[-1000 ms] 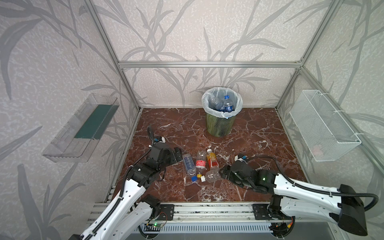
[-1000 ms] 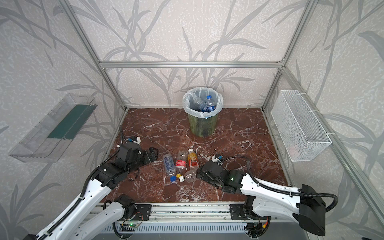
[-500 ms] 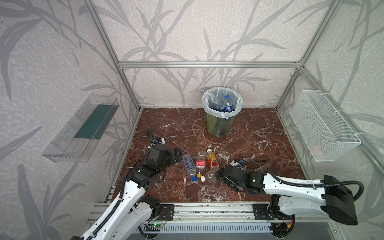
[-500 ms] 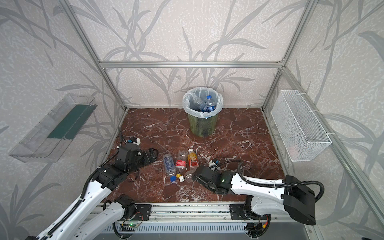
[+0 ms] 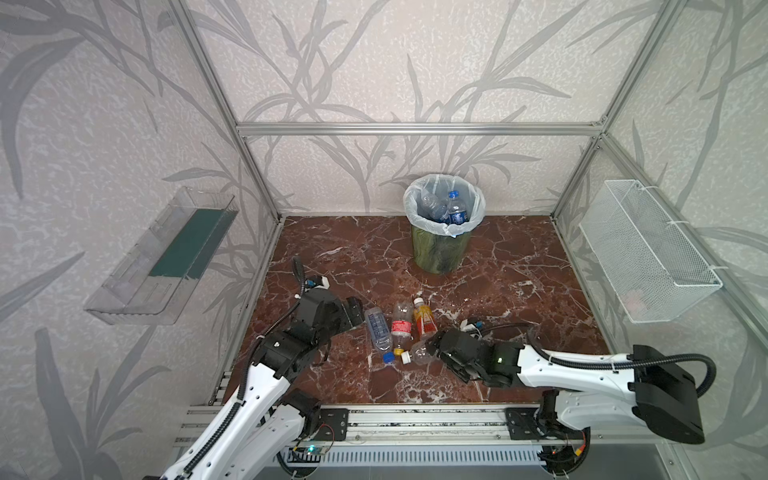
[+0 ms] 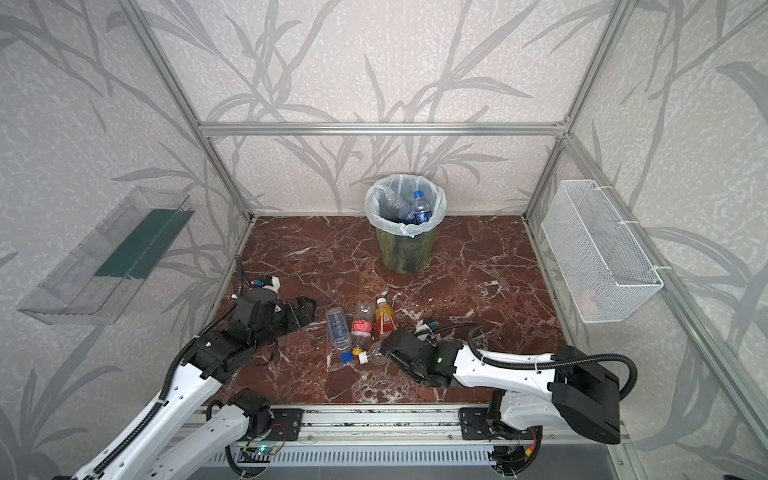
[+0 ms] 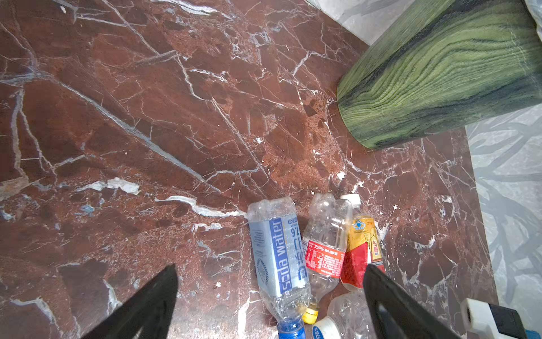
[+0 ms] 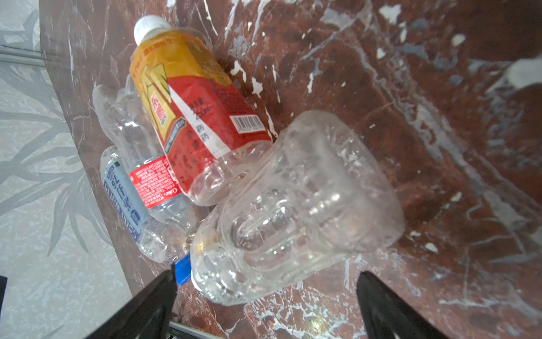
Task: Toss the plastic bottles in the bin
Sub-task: 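Lower the right gripper onto the crumpled clear bottle and close it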
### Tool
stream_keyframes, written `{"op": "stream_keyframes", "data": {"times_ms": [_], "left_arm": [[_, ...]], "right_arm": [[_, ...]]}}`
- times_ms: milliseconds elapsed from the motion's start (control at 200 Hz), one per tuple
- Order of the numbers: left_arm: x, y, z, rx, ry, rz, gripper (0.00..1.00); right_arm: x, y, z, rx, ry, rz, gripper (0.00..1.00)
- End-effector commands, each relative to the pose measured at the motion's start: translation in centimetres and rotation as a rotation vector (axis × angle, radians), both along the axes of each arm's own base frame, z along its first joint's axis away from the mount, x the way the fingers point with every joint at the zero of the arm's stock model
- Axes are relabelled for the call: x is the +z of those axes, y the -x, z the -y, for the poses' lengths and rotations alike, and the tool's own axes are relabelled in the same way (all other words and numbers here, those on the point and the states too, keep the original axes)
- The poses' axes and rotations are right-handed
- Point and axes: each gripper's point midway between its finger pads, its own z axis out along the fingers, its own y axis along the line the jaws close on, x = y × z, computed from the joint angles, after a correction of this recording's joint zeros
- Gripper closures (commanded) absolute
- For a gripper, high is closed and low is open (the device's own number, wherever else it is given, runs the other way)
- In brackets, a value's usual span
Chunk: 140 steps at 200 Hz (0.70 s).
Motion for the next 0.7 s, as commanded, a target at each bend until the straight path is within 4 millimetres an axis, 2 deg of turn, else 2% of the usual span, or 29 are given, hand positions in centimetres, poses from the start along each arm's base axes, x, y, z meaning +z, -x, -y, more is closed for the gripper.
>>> {"op": "stream_keyframes", "data": {"times_ms": [0,405,695], "left_arm": [[-0.1,0.0,-0.3,0.019,0.006,0.005,0.02],[0.1,-0.1,-0.3,0.017,0.005,0.005,0.02],[0.0,0.0,-0.4,0.017,-0.002,0.004,0.02]], "right_arm": [[0.6,-0.8,-0.2,-0.052,-0.001,0.023,0.05],[-1.8,-1.4,-0.8,-0.076,0.043,-0.01,0.05],[-3.7,-0.6,1.1,-0.06,0.107,-0.039,0.16]]}}
